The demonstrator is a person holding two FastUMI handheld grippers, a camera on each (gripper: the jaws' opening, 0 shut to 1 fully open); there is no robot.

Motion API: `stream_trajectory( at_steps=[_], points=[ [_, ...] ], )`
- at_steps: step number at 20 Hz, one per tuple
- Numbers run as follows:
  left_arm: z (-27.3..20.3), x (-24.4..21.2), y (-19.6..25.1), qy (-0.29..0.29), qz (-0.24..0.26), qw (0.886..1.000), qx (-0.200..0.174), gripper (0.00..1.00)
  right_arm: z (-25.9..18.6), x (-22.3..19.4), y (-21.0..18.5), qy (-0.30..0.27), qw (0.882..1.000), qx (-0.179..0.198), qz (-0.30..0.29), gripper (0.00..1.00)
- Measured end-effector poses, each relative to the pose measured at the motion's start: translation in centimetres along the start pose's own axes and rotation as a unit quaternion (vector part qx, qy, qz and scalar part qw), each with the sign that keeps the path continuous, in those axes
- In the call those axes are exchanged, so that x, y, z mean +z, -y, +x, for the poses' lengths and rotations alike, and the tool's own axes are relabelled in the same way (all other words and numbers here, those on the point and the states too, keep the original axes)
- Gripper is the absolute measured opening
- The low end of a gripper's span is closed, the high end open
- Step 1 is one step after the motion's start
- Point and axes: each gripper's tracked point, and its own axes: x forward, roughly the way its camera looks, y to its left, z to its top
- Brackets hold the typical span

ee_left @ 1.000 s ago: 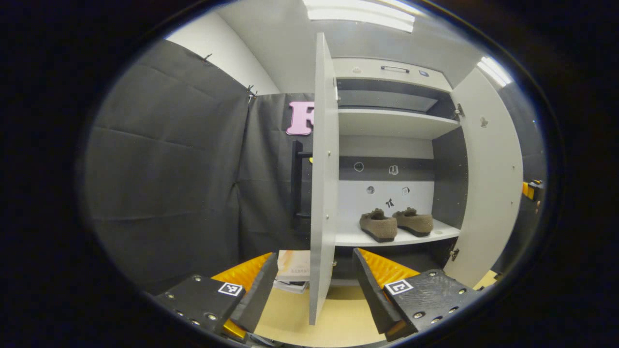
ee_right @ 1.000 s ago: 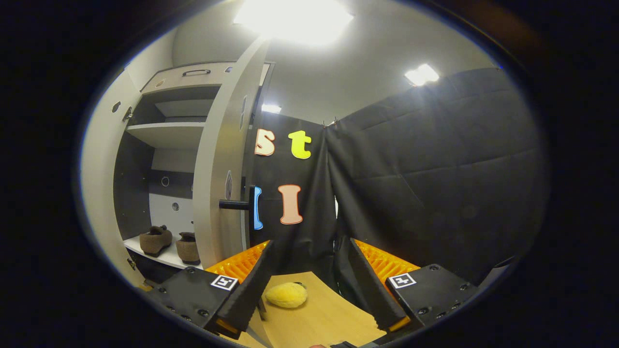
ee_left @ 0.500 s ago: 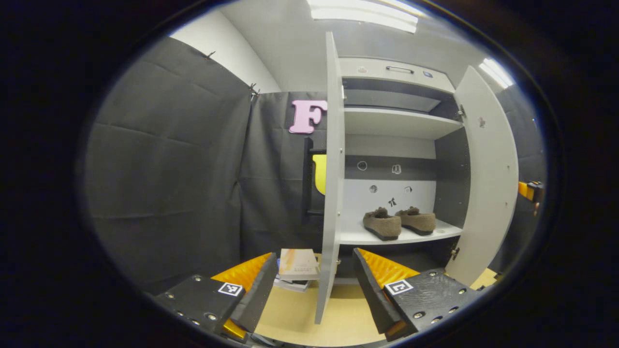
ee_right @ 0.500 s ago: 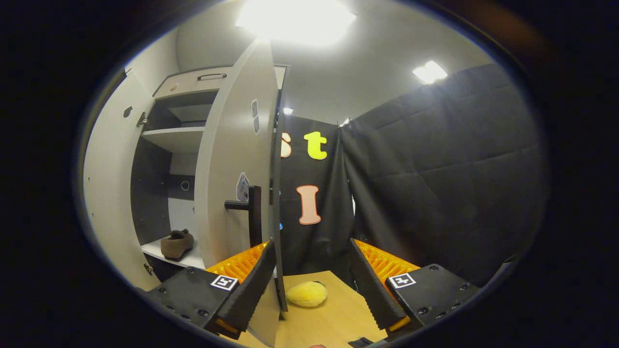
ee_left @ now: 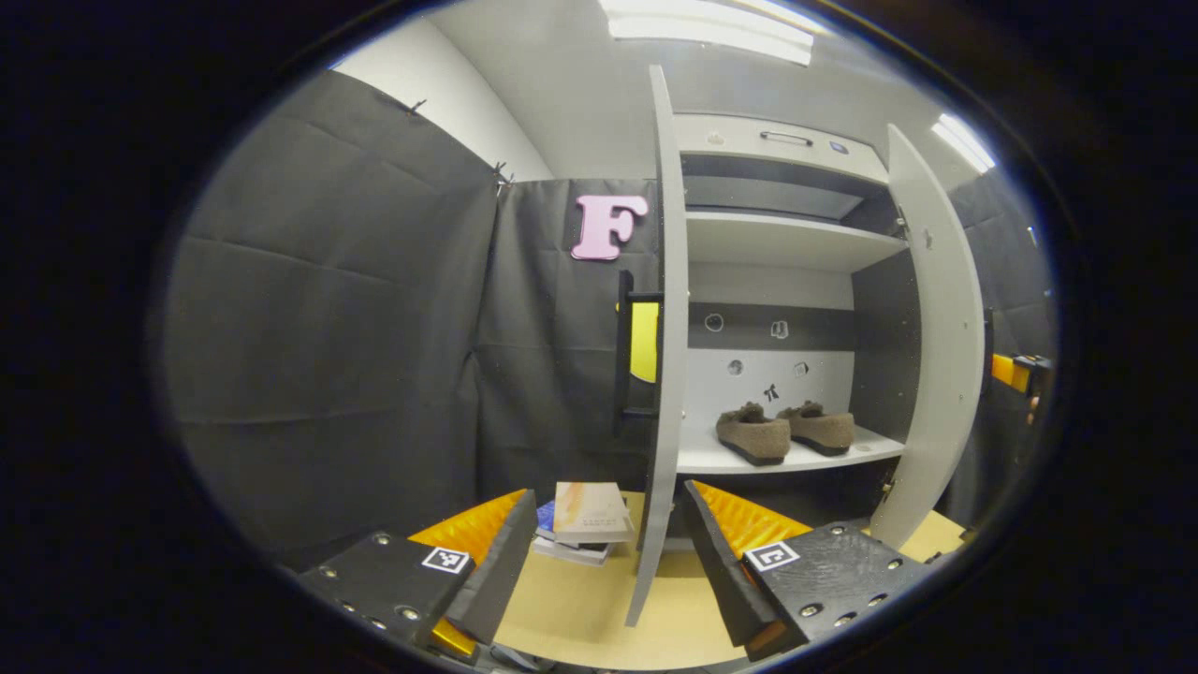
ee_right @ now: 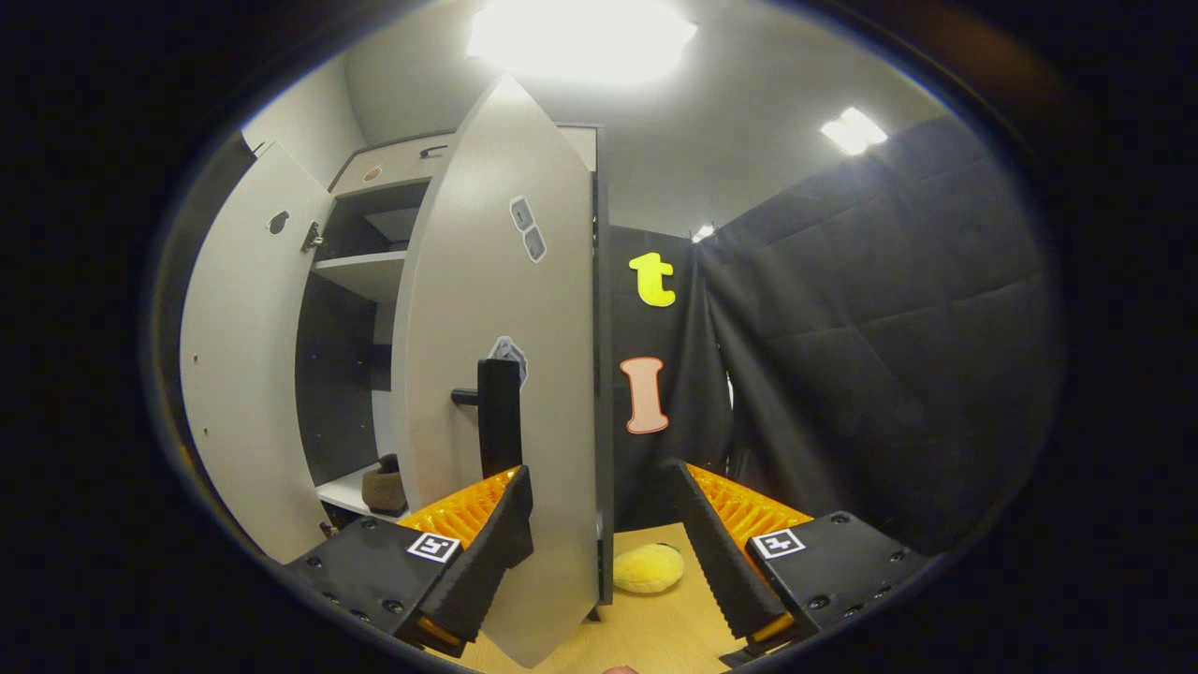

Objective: Grab one shoe with the right hand and put it into the shoe cabinet, grab the other shoe with the left hand and put it into the shoe cabinet; then close the right door with the right hand and the left door with the left hand.

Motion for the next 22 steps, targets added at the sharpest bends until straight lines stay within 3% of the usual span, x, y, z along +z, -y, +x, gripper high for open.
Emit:
stream_trajectory(
  at_steps=[12, 18, 19, 22],
  points=[
    [-0.9, 0.1, -3.8, -0.003, 0.004, 0.999, 0.046, 0.96, 4.0, -0.3, -8.3, -0.003, 0.997, 0.076, 0.011, 0.98],
    [0.9, 1.6, -4.0, 0.005, 0.002, 0.999, 0.044, 0.97, 3.4, 0.0, -7.5, 0.007, 0.997, 0.078, 0.013, 0.98],
    [1.7, 1.9, -4.2, 0.008, 0.002, 0.999, 0.044, 0.89, 3.0, 0.1, -6.9, 0.010, 0.997, 0.077, 0.016, 0.98],
    [3.9, 3.8, -5.4, 0.022, 0.002, 0.998, 0.056, 0.89, 1.7, 0.0, -4.2, 0.016, 0.998, 0.059, 0.015, 0.98]
  ],
)
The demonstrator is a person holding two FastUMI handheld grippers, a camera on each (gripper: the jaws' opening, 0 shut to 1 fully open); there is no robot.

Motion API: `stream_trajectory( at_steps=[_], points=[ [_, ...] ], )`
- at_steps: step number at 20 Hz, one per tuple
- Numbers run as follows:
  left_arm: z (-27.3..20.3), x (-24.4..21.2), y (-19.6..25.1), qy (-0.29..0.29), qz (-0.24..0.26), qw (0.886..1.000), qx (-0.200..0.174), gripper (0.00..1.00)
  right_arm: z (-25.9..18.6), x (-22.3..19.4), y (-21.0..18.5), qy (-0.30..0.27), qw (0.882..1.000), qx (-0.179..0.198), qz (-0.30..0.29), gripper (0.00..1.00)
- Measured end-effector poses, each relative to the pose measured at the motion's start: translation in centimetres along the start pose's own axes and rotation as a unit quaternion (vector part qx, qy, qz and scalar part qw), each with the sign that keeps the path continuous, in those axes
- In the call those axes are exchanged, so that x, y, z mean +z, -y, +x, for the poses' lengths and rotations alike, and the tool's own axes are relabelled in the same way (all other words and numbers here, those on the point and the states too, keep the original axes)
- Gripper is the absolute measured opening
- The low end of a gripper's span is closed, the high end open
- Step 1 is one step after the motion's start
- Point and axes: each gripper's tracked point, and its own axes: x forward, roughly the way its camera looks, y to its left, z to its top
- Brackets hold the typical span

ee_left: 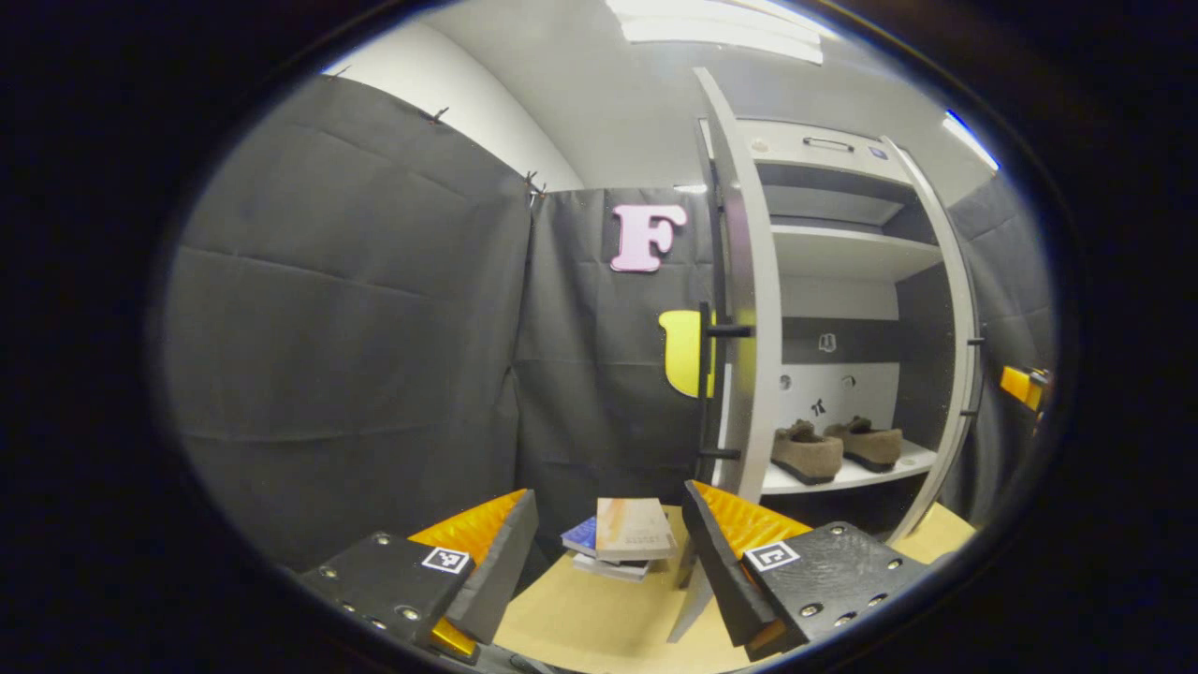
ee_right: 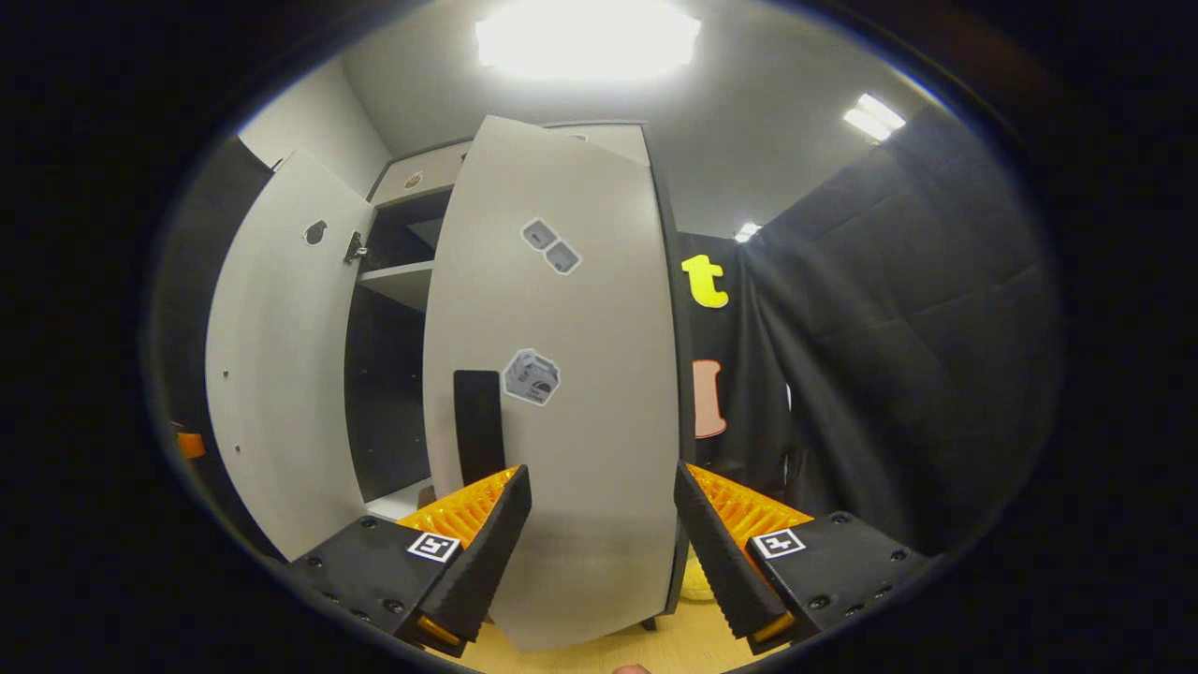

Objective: Grab one shoe with the right hand and put it into the shoe cabinet, grab the other shoe with the left hand and put it into the shoe cabinet; then close the right door with the right hand and the left door with the left hand.

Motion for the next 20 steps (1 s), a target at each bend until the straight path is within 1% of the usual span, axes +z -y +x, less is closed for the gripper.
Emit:
stream_trajectory(
  at_steps=[2, 3, 8, 12, 16, 17, 18, 20],
  points=[
    [1.6, 1.1, -0.5, 0.010, 0.001, 1.000, 0.006, 0.89, -1.2, -0.4, 1.7, -0.003, 1.000, -0.014, -0.003, 0.97],
    [2.6, 1.4, -0.6, 0.013, 0.002, 1.000, 0.009, 0.96, -1.7, -0.7, 2.5, -0.006, 1.000, -0.019, -0.001, 0.97],
    [6.3, 2.7, 0.1, 0.016, -0.002, 1.000, 0.007, 0.97, -4.1, -2.0, 6.5, -0.025, 0.998, -0.054, 0.001, 0.97],
    [6.8, 3.4, 0.6, 0.031, 0.029, 0.999, 0.019, 0.96, -5.2, -2.1, 8.9, -0.023, 0.997, -0.075, 0.003, 0.97],
    [6.3, 3.3, 1.1, 0.032, 0.033, 0.999, 0.010, 0.96, -5.3, -2.8, 9.3, -0.027, 0.997, -0.073, 0.011, 0.98],
    [6.1, 3.4, 1.5, 0.033, 0.034, 0.999, 0.003, 0.82, -5.1, -3.1, 9.1, -0.028, 0.997, -0.068, 0.011, 0.98],
    [5.9, 3.7, 2.2, 0.033, 0.034, 0.999, -0.005, 0.85, -5.1, -3.3, 9.0, -0.030, 0.997, -0.064, 0.009, 0.98],
    [5.1, 3.4, 4.9, 0.033, 0.033, 0.999, -0.023, 0.91, -4.9, -3.6, 8.6, -0.033, 0.998, -0.058, 0.006, 0.98]
  ],
)
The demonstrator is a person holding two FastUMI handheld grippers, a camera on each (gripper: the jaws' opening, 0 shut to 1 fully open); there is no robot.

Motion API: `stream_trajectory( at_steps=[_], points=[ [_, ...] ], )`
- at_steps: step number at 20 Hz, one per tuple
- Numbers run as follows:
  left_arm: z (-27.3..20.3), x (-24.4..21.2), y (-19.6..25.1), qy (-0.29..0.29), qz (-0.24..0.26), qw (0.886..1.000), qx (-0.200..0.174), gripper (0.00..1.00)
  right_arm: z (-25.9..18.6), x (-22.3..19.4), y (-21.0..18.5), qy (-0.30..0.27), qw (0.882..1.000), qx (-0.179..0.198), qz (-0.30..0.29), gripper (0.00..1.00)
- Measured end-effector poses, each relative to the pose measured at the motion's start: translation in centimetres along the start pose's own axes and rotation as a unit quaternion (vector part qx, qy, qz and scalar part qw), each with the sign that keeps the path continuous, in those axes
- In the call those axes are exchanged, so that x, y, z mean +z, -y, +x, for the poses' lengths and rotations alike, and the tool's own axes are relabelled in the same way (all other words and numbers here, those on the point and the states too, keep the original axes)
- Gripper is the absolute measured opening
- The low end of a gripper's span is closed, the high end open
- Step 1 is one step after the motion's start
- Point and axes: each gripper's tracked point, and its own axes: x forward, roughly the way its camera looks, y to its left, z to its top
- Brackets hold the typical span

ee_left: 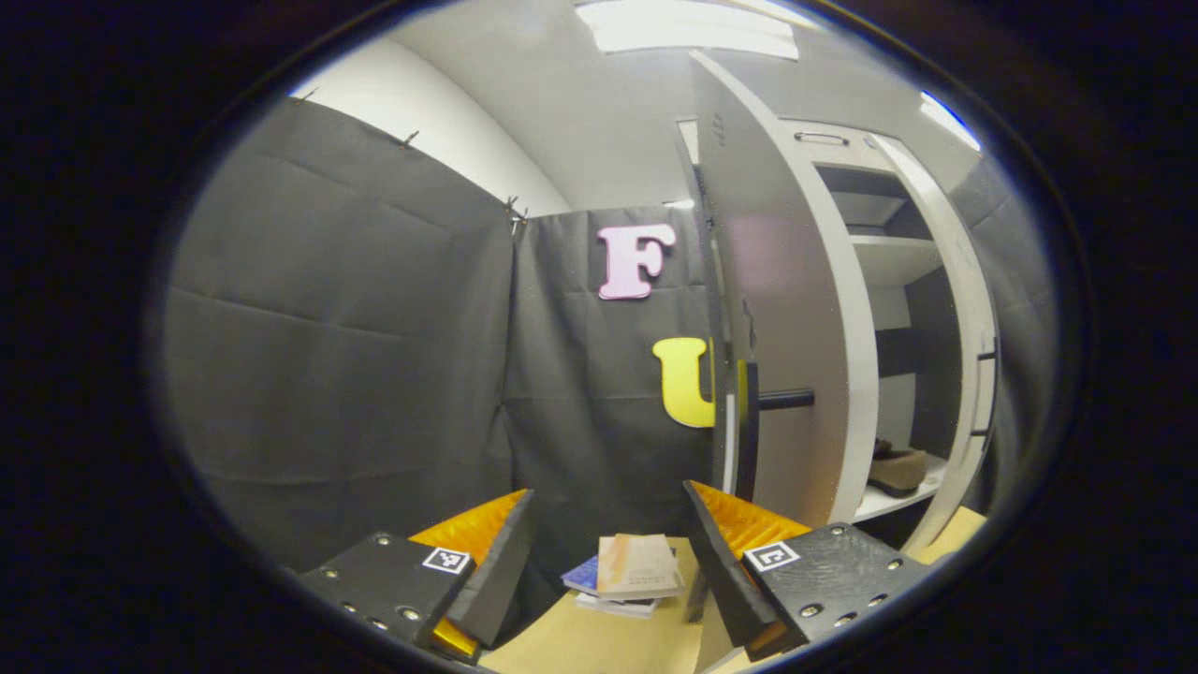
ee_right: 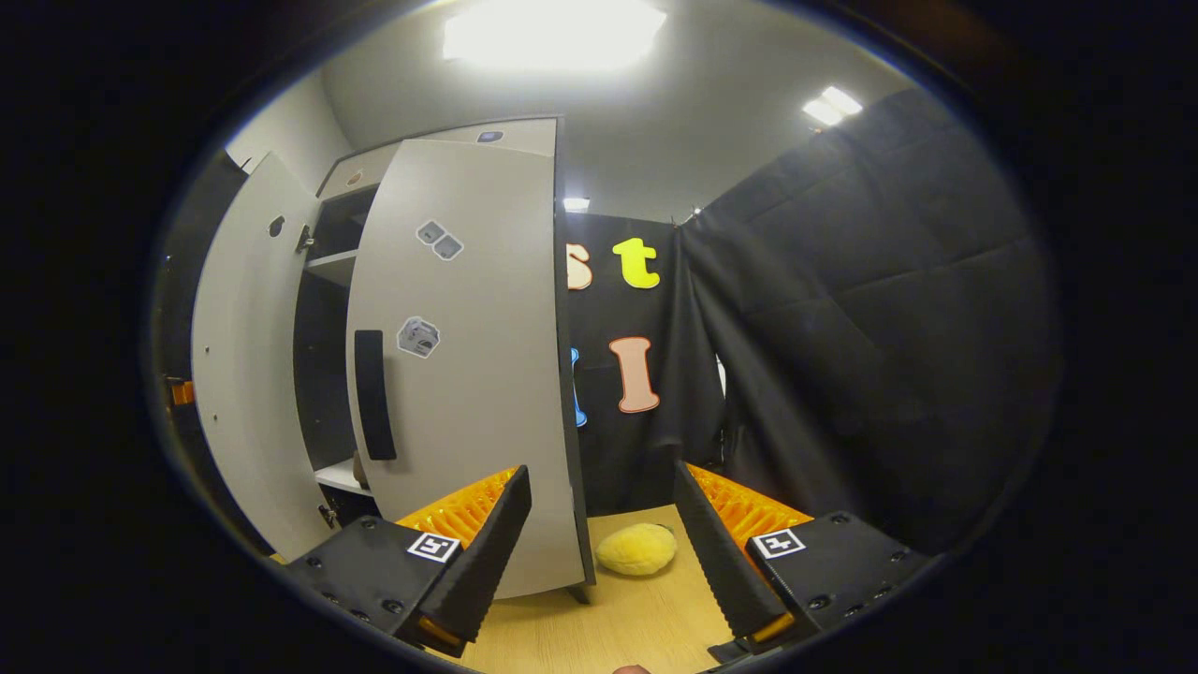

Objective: Grab one shoe with the right hand and put it into the shoe cabinet, grab the other shoe with the left hand and put it into the shoe cabinet; then close the right door with the right hand and the left door with the left hand.

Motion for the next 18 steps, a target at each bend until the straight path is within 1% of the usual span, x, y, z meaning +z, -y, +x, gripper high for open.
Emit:
stream_trajectory(
  at_steps=[2, 6, 8, 9, 13, 18],
  points=[
    [-0.4, 0.1, 2.3, 0.003, 0.002, 1.000, -0.017, 0.96, 0.2, 0.0, -0.2, 0.000, 1.000, 0.005, 0.000, 0.98],
    [-0.6, 0.4, 5.7, 0.007, 0.002, 0.999, -0.040, 0.96, -0.1, -0.2, 0.5, -0.003, 1.000, 0.003, -0.001, 0.98],
    [0.0, 0.5, 7.2, 0.008, -0.002, 0.999, -0.051, 0.96, -0.4, -0.2, 1.3, -0.004, 1.000, -0.002, -0.002, 0.98],
    [0.0, 0.4, 8.1, 0.009, -0.005, 0.998, -0.057, 0.97, 0.7, -0.3, 2.1, -0.004, 1.000, -0.005, -0.003, 0.97],
    [0.1, 0.2, 11.8, 0.012, -0.015, 0.997, -0.081, 0.97, 0.3, -0.6, 3.4, -0.007, 1.000, -0.016, -0.006, 0.97],
    [2.5, -0.2, 16.8, 0.001, -0.036, 0.994, -0.104, 0.97, -0.4, -1.6, 4.8, -0.017, 0.999, -0.026, -0.005, 0.97]
  ],
)
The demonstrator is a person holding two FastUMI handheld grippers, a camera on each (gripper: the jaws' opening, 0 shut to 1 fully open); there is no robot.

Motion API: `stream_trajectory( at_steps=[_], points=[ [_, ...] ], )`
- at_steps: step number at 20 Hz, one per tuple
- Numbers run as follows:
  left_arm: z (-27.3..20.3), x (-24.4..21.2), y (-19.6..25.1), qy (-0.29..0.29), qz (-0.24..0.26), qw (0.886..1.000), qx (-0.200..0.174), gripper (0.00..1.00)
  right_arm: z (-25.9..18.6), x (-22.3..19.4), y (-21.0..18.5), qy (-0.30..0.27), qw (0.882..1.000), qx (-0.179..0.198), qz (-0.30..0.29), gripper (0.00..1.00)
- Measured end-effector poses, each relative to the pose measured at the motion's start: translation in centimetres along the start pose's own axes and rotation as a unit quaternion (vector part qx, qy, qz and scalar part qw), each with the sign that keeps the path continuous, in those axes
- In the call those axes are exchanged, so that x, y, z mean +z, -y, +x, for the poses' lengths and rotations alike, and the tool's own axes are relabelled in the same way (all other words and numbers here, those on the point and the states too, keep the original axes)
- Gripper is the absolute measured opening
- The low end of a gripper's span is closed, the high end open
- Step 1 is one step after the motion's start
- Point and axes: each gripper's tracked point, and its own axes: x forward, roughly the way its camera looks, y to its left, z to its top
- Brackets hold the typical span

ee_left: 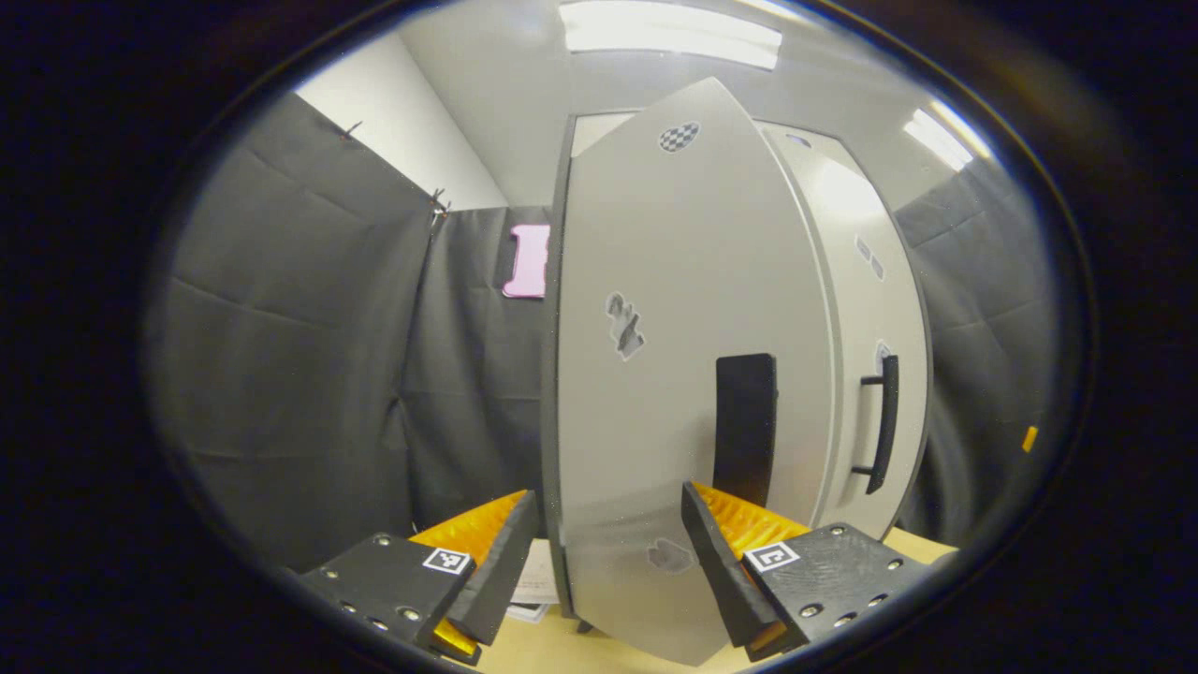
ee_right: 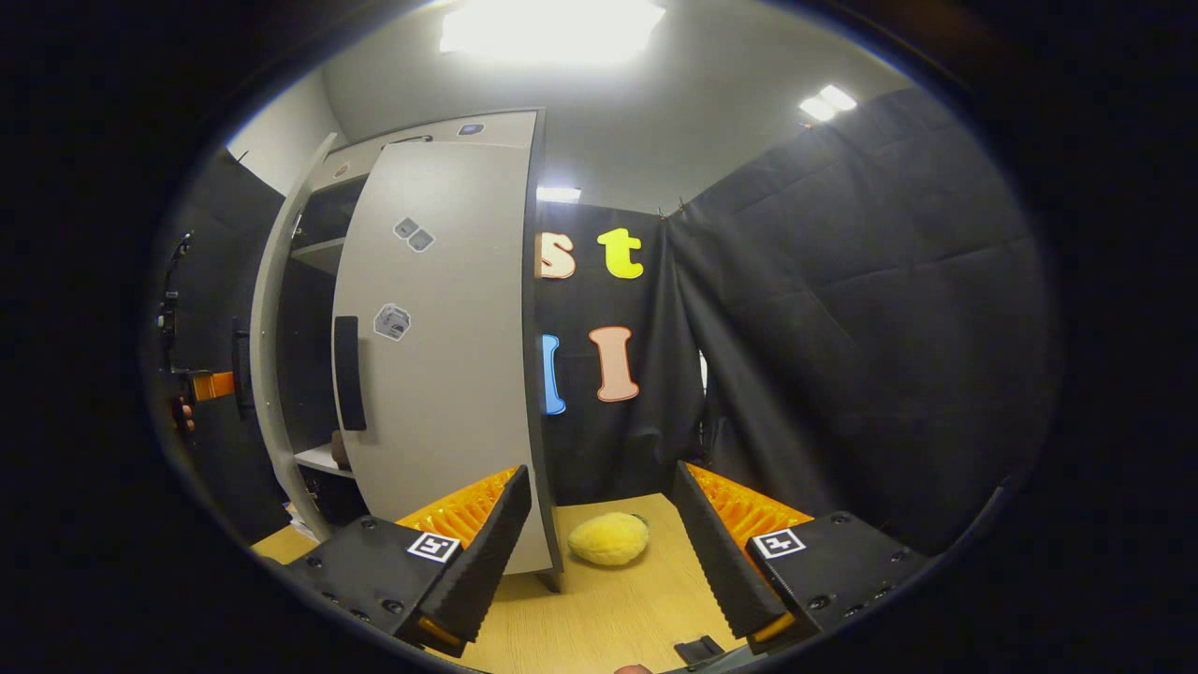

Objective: Grab one shoe with the right hand and put it into the shoe cabinet, grab the other shoe with the left hand and put it into the shoe cabinet; then close the right door with the right hand and the left door with the left hand.

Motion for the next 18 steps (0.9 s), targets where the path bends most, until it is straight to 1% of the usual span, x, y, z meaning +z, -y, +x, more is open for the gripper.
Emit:
stream_trajectory(
  at_steps=[3, 7, 8, 9, 10, 11, 12, 13, 14, 15, 16, 17, 18],
  points=[
    [1.4, -0.4, 2.1, 0.001, 0.009, 1.000, -0.002, 0.97, 0.0, -0.4, 0.0, -0.004, 1.000, 0.003, 0.000, 0.98],
    [1.4, -0.4, 2.4, 0.007, 0.027, 1.000, 0.000, 0.96, 0.1, -0.7, -0.4, -0.007, 1.000, 0.008, 0.003, 0.98],
    [1.3, -0.4, 2.3, 0.006, 0.027, 1.000, -0.002, 0.89, 0.1, -0.7, -0.6, -0.007, 1.000, 0.011, 0.005, 0.98],
    [1.1, -0.5, 2.2, 0.005, 0.024, 1.000, -0.004, 0.96, 0.2, -0.7, -0.9, -0.007, 1.000, 0.014, 0.006, 0.98],
    [0.8, -0.3, 2.0, 0.006, 0.023, 1.000, -0.003, 0.82, 0.2, -0.6, -1.1, -0.006, 1.000, 0.016, 0.006, 0.98],
    [0.5, -0.3, 1.7, 0.008, 0.026, 1.000, -0.002, 0.96, 0.3, -0.5, -1.4, -0.003, 1.000, 0.021, 0.006, 0.98],
    [0.0, -0.1, 1.3, 0.010, 0.031, 0.999, 0.000, 0.96, 0.3, -0.2, -1.8, 0.000, 1.000, 0.026, 0.006, 0.98],
    [-0.5, -0.1, 0.9, 0.011, 0.035, 0.999, 0.001, 0.90, 0.2, 0.1, -2.3, 0.003, 0.999, 0.032, 0.004, 0.98],
    [-1.2, -0.1, 0.4, 0.011, 0.037, 0.999, 0.003, 0.96, 0.1, 0.3, -2.8, 0.007, 0.999, 0.037, 0.002, 0.98],
    [-1.9, -0.4, -0.1, 0.008, 0.038, 0.999, 0.006, 0.82, 0.1, 0.7, -3.3, 0.012, 0.999, 0.042, -0.001, 0.98],
    [-2.5, -0.7, -0.6, 0.005, 0.040, 0.999, 0.009, 0.97, 0.0, 1.0, -3.7, 0.017, 0.999, 0.046, -0.003, 0.98],
    [-3.3, -1.2, -1.1, 0.001, 0.041, 0.999, 0.011, 0.97, -0.1, 1.1, -4.1, 0.020, 0.998, 0.052, -0.003, 0.98],
    [-4.1, -1.5, -1.6, -0.002, 0.043, 0.999, 0.013, 0.90, -0.2, 1.2, -4.6, 0.020, 0.998, 0.059, -0.004, 0.98]
  ],
)
